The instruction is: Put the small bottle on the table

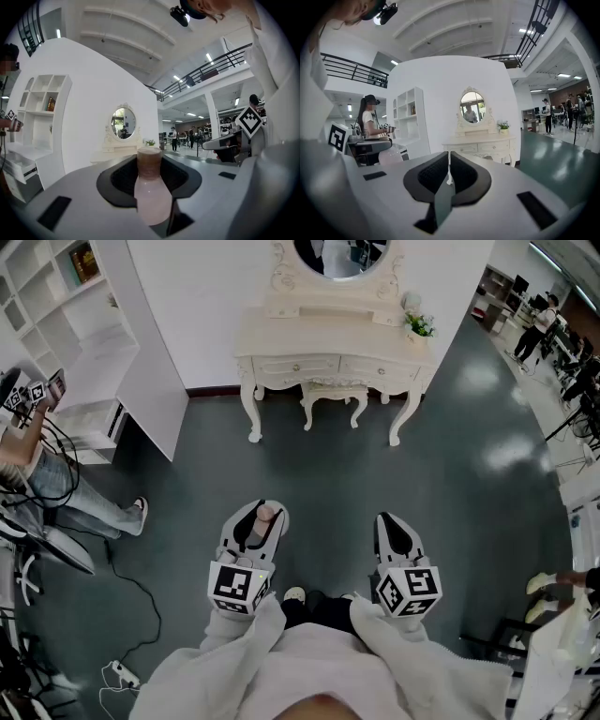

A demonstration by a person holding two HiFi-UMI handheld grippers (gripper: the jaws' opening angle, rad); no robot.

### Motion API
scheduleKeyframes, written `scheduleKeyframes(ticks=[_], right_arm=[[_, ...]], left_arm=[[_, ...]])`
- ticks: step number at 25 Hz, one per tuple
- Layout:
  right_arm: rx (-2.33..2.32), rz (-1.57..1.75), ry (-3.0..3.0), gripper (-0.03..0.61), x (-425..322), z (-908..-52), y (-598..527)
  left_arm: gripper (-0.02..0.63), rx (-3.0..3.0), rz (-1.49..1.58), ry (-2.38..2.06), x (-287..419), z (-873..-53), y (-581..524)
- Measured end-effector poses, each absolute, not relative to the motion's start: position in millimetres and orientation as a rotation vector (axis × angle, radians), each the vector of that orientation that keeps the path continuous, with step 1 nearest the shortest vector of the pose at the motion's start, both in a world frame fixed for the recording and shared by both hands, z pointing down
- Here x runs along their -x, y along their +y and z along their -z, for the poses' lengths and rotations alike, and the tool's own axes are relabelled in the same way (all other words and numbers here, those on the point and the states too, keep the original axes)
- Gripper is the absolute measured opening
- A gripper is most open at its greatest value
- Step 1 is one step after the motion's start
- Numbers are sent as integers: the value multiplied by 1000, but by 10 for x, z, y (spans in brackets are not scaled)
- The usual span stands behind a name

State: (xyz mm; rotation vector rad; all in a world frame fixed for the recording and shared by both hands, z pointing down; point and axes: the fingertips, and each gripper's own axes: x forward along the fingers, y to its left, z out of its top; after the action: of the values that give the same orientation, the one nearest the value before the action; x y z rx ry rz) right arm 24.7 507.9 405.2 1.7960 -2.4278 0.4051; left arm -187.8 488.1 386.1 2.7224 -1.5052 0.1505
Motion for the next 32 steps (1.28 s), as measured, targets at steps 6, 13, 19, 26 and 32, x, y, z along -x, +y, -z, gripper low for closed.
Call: scheduleKeyframes(ticks=[6,13,19,26,32], right_arm=[[-1781,-420,-2465,40,-50,-4025,4975],[-1812,-462,-2444,40,146,-4084,4942],[-1809,-470,-2449,40,262,-4091,4899],[-1769,-493,-2444,40,316,-4158,4710],[-1716,-519,-2463,40,306,-4227,4376]], left_arm=[[155,-2712,-127,-1497,2026,-3870,4818],[155,-2732,-144,-1460,2202,-3881,4787],[155,-2719,-155,-1451,2317,-3949,4744],[155,-2686,-152,-1473,2378,-4000,4565],[155,-2655,-159,-1509,2356,-4038,4284]])
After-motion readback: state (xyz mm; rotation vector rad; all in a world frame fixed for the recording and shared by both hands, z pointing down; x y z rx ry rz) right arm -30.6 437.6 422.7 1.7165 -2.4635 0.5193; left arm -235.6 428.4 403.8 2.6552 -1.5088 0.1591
